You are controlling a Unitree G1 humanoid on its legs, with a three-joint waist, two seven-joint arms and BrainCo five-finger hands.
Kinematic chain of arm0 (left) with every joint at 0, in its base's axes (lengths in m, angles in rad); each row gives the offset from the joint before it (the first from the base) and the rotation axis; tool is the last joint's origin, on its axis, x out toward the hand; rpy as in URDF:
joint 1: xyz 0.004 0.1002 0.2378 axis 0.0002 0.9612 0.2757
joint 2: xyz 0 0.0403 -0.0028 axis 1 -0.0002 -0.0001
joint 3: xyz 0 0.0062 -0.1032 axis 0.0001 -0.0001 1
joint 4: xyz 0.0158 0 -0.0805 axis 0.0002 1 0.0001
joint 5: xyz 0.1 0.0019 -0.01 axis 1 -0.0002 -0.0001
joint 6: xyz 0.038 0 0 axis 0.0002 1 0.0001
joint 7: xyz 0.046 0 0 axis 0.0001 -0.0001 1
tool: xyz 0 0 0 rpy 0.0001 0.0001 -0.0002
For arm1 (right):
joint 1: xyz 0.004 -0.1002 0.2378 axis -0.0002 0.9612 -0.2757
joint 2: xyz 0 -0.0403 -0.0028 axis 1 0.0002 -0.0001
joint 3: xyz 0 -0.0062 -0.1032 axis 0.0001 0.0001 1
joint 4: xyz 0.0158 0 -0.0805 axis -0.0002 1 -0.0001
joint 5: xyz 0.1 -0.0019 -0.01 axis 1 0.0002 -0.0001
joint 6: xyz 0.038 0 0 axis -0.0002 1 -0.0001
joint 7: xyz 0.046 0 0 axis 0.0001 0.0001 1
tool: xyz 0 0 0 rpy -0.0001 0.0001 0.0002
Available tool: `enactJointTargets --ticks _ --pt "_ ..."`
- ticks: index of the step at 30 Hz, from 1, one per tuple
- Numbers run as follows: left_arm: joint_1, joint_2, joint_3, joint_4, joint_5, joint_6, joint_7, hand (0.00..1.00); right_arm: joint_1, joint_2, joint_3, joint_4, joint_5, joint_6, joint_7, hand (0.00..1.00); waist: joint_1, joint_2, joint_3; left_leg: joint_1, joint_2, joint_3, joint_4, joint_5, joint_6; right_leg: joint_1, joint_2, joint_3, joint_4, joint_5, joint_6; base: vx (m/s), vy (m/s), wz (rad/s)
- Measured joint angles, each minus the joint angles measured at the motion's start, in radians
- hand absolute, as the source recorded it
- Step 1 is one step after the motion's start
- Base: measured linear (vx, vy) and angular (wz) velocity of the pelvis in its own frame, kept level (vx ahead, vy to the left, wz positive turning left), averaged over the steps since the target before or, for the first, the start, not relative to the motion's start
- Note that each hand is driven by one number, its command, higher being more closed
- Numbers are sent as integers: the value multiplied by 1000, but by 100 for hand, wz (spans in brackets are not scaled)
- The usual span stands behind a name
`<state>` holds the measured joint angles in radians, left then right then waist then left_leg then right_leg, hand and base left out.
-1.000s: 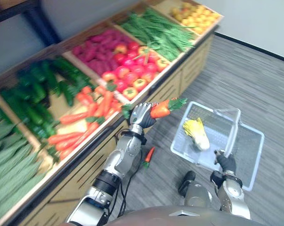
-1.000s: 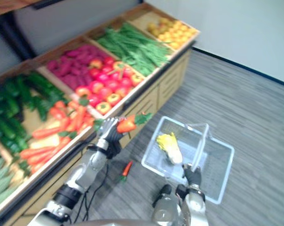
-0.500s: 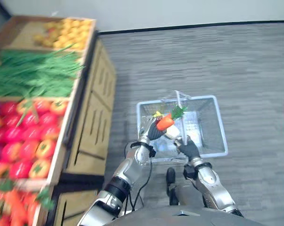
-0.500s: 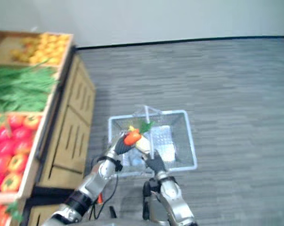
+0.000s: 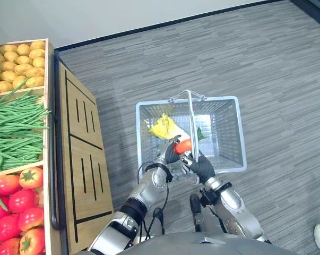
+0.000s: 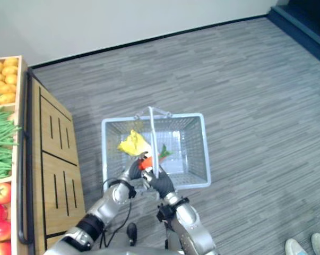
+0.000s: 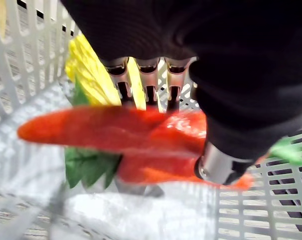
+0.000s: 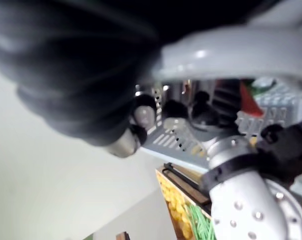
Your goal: Pick vegetable in the basket
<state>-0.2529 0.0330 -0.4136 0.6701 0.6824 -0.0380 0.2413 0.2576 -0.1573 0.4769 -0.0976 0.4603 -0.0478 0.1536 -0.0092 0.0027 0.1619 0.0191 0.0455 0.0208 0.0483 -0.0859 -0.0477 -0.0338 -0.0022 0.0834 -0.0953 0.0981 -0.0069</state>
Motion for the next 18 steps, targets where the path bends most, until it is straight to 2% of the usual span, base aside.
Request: enactJointTargets --ticks 4,7,11,12,14,15,18 --pt "-4 16 14 28 15 18 0 0 51 6 -27 0 7 0 1 100 0 -16 -10 -2 -2 -5 -17 0 2 -8 -4 -5 0 -6 10 -61 37 8" --pt "19 31 67 -7 0 26 4 0 94 47 -115 39 -24 0 -11 100 -3 -28 -19 1 -2 -4 -27 7 9 -8 -5 -15 -1 -3 15 -62 4 2" --pt "178 37 39 -323 -149 -41 -8 0 90 131 -285 169 -210 3 -69 100 -8 -34 -27 -3 -3 -6 -31 10 7 -12 -5 -15 0 -6 23 -30 1 0" --pt "237 35 21 -431 -225 -76 -22 0 85 148 -341 220 -271 10 -97 100 -3 -30 -34 -4 -3 -7 -35 8 5 -14 -6 -16 0 -7 23 3 14 5" --pt "312 41 32 -580 -385 -117 -49 0 75 165 -463 315 -361 22 -156 100 4 -12 -56 -4 -4 -11 -48 9 4 -16 -7 -23 0 -12 23 27 15 9" --pt "324 47 44 -607 -436 -124 -53 0 74 161 -495 339 -375 26 -169 100 6 -5 -61 -3 -5 -16 -48 9 5 -15 -8 -29 0 -15 25 60 21 23" --pt "369 88 127 -673 -746 -147 -113 0 53 153 -649 467 -406 52 -249 100 15 29 -84 -1 -9 -32 -49 15 13 -6 -14 -49 0 -20 29 65 29 18"
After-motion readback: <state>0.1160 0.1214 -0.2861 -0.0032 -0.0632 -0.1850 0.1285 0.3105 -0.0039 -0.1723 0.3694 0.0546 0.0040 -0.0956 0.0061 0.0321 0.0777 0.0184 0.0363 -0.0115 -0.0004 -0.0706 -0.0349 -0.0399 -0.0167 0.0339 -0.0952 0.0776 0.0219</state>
